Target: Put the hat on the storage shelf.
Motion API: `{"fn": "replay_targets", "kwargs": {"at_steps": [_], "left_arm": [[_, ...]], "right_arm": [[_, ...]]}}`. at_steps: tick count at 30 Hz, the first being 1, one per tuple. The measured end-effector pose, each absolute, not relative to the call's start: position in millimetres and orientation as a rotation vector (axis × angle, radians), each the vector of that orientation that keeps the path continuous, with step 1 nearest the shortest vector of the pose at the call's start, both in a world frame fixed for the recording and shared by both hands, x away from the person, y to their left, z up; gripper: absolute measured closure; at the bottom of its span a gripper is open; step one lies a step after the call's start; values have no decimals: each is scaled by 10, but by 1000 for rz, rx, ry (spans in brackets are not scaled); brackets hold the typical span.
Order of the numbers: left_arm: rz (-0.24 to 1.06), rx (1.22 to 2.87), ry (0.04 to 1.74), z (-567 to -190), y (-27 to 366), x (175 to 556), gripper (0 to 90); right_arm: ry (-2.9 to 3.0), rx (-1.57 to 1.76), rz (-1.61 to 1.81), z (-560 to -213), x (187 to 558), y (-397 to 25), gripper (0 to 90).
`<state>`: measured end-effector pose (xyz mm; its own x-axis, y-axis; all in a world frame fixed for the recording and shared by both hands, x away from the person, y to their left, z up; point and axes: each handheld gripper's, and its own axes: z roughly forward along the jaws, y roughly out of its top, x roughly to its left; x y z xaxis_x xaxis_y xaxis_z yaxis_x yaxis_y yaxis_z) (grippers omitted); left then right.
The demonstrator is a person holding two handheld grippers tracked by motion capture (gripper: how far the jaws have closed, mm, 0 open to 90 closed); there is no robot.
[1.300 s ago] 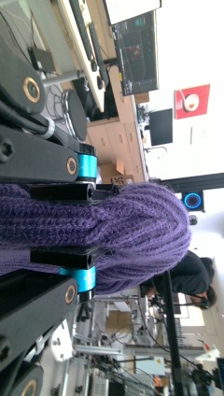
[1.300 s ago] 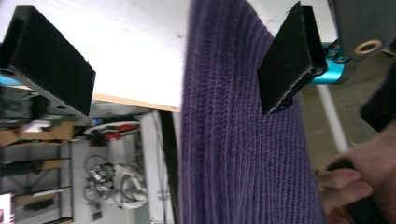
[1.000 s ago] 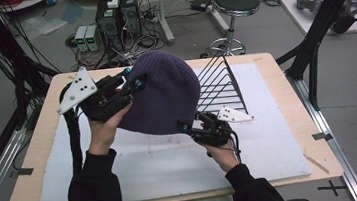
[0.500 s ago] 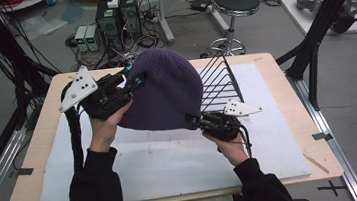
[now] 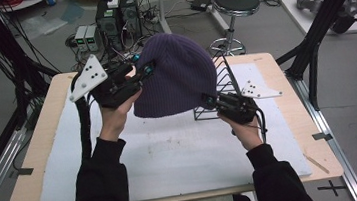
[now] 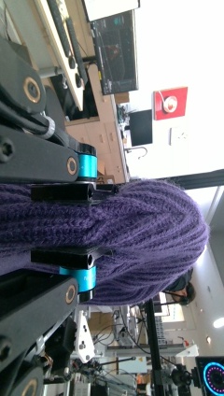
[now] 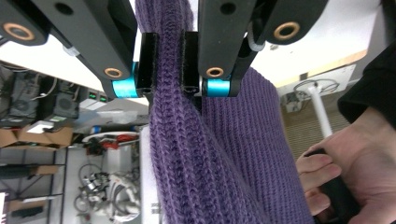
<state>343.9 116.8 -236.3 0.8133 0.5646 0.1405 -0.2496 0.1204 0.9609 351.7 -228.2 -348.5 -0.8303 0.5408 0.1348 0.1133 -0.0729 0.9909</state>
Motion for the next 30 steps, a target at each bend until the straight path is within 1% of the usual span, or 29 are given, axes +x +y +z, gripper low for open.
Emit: {"fn": "replay_targets", "kwargs": {"at_steps": [5, 10, 20, 30], "left_arm": [[603, 1320, 280, -2280, 1052, 3560, 748], [637, 1318, 286, -2260, 955, 3659, 747], [628, 1303, 297, -2222, 773, 3819, 747], [628, 1321, 288, -2208, 570, 3890, 747]], "right_arm": [[1861, 734, 1961, -3362, 3589, -2420, 827], [1830, 756, 1936, -3257, 3647, -2554, 827], [1798, 783, 1859, -3110, 3736, -2735, 824], [1712, 858, 1835, -3070, 3774, -2923, 824]]}}
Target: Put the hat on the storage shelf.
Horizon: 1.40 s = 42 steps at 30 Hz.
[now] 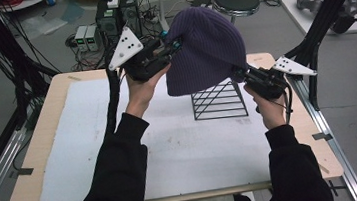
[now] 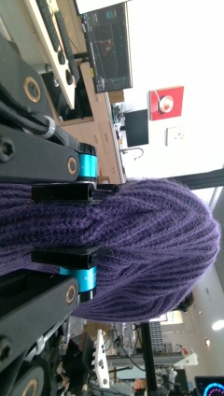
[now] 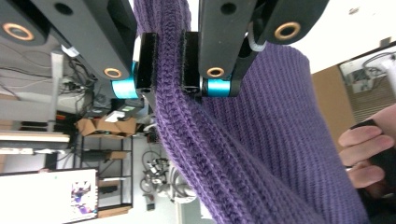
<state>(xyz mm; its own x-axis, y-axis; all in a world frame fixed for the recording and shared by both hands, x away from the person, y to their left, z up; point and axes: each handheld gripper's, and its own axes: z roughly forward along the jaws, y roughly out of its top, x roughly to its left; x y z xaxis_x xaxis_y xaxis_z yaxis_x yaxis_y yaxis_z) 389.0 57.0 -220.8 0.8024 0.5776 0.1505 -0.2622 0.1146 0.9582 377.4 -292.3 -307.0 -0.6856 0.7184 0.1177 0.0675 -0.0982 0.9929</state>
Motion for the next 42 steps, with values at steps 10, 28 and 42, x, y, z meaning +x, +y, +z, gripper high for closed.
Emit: {"fn": "replay_targets", "kwargs": {"at_steps": [10, 28, 42], "left_arm": [[670, 1334, 274, -2232, 382, 4026, 748], [710, 1365, 244, -2172, 50, 4163, 748], [723, 1375, 265, -2250, -64, 4313, 747]], "right_arm": [[1673, 921, 1794, -3064, 3786, -3075, 824], [1605, 1025, 1716, -3095, 3799, -3264, 824], [1571, 1114, 1665, -3152, 3887, -3286, 824]]}}
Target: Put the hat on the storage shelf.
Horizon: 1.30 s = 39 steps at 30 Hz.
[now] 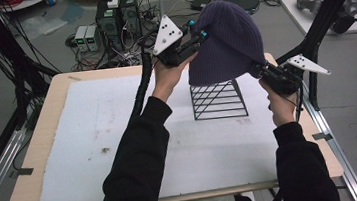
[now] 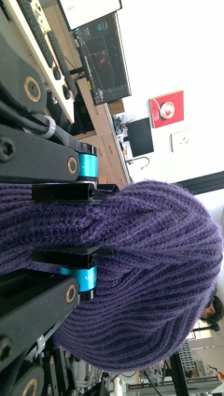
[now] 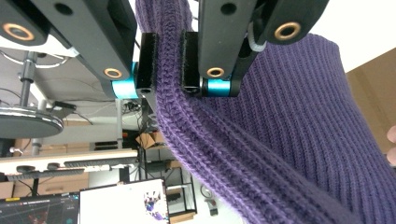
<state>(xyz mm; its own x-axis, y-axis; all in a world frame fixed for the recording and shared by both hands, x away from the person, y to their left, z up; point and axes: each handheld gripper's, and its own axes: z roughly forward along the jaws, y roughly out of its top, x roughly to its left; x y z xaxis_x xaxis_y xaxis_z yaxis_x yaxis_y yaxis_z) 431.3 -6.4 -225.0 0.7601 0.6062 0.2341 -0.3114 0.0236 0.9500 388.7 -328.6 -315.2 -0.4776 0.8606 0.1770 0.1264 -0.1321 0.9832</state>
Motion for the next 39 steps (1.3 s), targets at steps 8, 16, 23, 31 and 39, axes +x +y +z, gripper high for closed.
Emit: {"fn": "replay_targets", "kwargs": {"at_steps": [8, 16, 23, 31, 39], "left_arm": [[710, 1416, 245, -2322, -148, 4307, 746], [677, 1429, 256, -2481, -213, 4298, 744], [649, 1442, 262, -2622, -240, 4290, 739], [635, 1462, 296, -2772, -217, 4303, 740], [600, 1475, 323, -2936, -228, 4308, 738]], "right_arm": [[1605, 1161, 1633, -3301, 3883, -3299, 824], [1629, 1216, 1609, -3410, 3831, -3374, 823], [1673, 1260, 1575, -3505, 3818, -3408, 821], [1726, 1319, 1536, -3575, 3823, -3387, 821], [1726, 1351, 1515, -3725, 3818, -3384, 821]]}}
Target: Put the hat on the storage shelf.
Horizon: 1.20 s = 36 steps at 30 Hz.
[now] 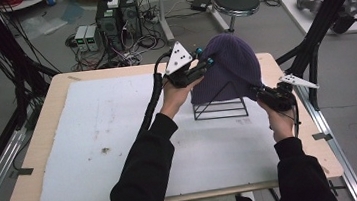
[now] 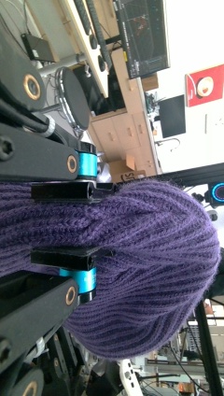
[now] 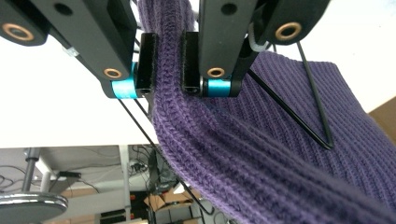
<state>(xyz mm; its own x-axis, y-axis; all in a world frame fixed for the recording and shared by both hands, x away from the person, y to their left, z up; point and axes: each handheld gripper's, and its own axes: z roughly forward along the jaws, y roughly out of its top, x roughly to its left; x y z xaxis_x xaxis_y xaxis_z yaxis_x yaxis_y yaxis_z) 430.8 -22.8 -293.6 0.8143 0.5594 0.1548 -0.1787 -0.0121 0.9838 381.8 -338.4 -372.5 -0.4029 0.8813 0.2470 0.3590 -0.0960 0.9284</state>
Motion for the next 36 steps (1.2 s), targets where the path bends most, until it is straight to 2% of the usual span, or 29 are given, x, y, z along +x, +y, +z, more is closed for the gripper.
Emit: {"fn": "replay_targets", "kwargs": {"at_steps": [18, 28, 36], "left_arm": [[558, 1505, 364, -3281, -245, 4291, 738], [554, 1568, 356, -3417, -338, 4264, 738], [545, 1572, 377, -3488, -334, 4263, 735]], "right_arm": [[1801, 1474, 1369, -3834, 3847, -3343, 822], [1782, 1531, 1356, -4140, 3809, -3338, 821], [1792, 1542, 1339, -4160, 3817, -3363, 808]]}}
